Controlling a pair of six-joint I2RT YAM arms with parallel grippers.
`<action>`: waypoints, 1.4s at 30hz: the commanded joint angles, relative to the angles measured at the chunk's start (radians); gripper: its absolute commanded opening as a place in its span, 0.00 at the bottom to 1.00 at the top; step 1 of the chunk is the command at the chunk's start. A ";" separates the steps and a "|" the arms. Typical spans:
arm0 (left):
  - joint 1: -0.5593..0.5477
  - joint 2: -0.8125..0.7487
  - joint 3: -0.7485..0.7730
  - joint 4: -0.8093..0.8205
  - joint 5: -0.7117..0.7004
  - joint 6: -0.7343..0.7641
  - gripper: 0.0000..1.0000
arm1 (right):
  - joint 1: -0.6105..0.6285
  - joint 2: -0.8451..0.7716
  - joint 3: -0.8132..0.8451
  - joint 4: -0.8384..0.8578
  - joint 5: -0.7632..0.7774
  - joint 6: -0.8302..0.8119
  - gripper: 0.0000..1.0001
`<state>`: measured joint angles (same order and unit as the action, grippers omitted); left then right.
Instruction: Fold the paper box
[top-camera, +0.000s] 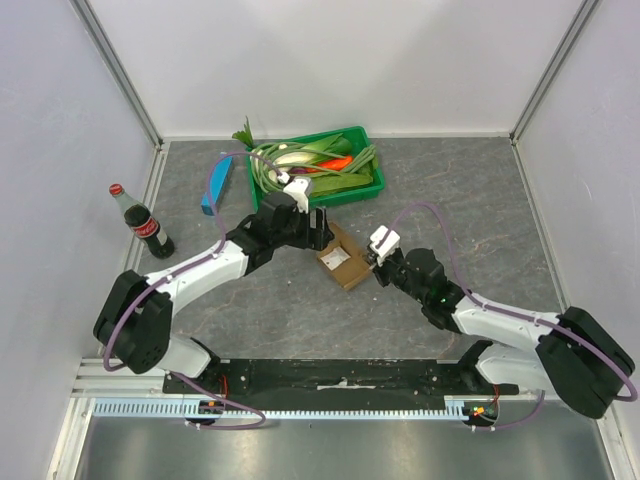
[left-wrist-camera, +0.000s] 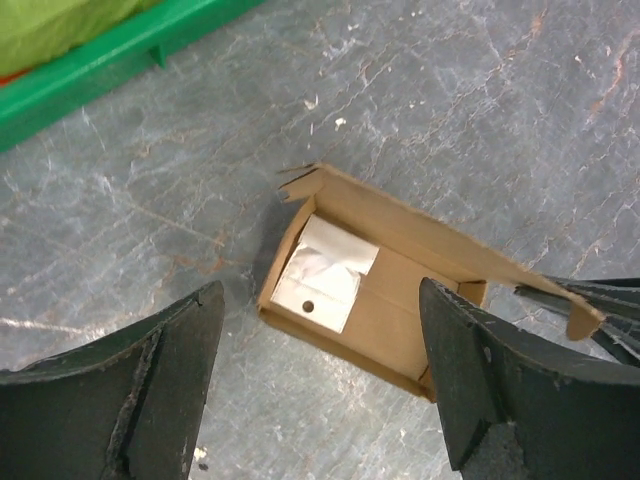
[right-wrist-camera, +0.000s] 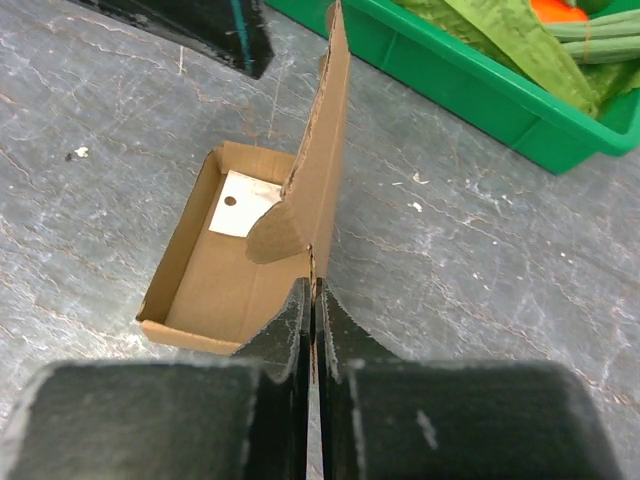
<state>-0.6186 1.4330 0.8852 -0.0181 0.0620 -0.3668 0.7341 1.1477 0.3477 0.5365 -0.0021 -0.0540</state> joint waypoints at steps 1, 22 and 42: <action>0.025 0.043 0.089 0.025 0.039 0.133 0.84 | -0.013 0.059 0.101 -0.058 -0.047 0.000 0.10; 0.053 -0.033 -0.081 0.072 -0.105 -0.124 0.58 | -0.045 0.253 0.557 -0.791 0.406 0.295 0.57; 0.057 0.115 -0.170 0.242 0.217 -0.277 0.72 | -0.108 0.196 0.542 -0.730 0.106 0.235 0.40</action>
<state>-0.5579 1.6062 0.7677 0.1108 0.1898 -0.5598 0.6556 1.3231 0.8577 -0.2344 0.1165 0.2005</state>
